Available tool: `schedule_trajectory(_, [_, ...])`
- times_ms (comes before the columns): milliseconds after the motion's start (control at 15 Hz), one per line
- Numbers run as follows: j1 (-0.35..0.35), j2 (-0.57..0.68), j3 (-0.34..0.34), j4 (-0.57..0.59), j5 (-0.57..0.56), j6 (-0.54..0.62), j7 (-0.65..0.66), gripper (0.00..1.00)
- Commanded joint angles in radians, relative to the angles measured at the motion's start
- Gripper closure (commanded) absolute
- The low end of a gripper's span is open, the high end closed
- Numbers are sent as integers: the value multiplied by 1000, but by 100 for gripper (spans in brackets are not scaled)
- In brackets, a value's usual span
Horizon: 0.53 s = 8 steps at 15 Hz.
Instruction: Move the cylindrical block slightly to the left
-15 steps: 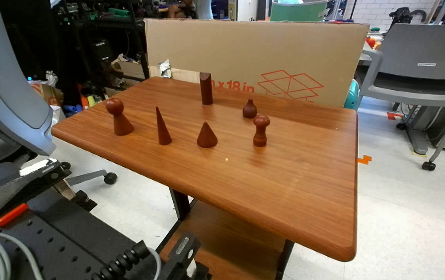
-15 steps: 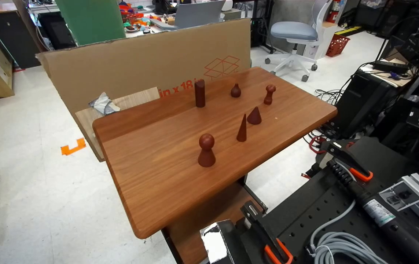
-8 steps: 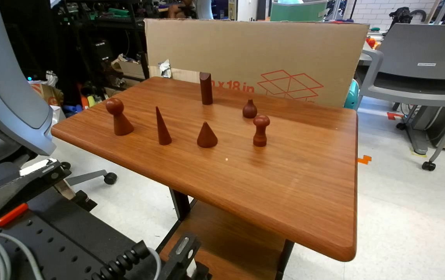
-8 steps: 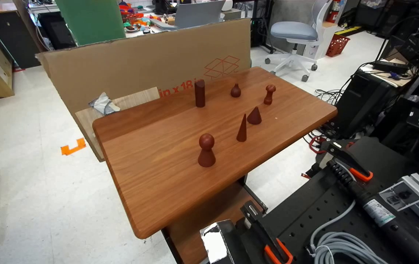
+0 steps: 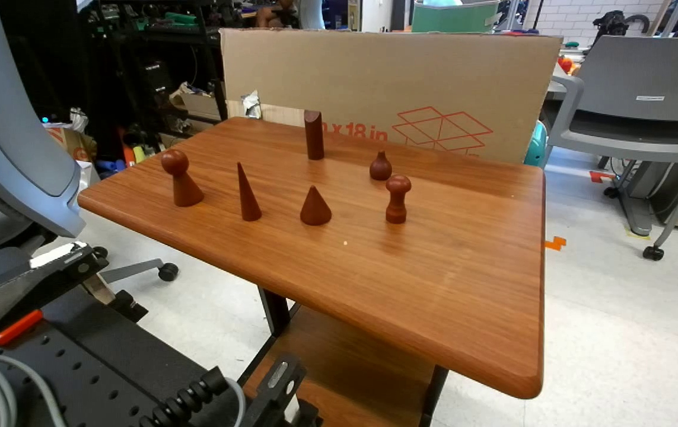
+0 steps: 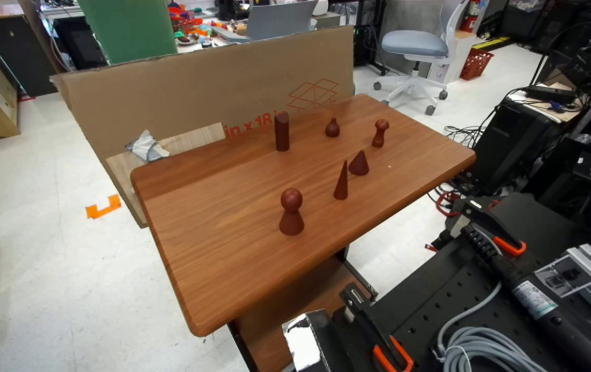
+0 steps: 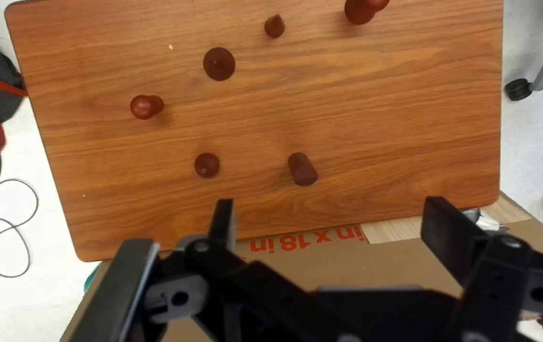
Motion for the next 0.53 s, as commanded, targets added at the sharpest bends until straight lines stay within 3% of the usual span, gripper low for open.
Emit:
schedule_trajectory(0, [20,96,-15,73,-5,11,-7,0])
schedule_trajectory(467, [37,203,-37,63,-19,161,48,0])
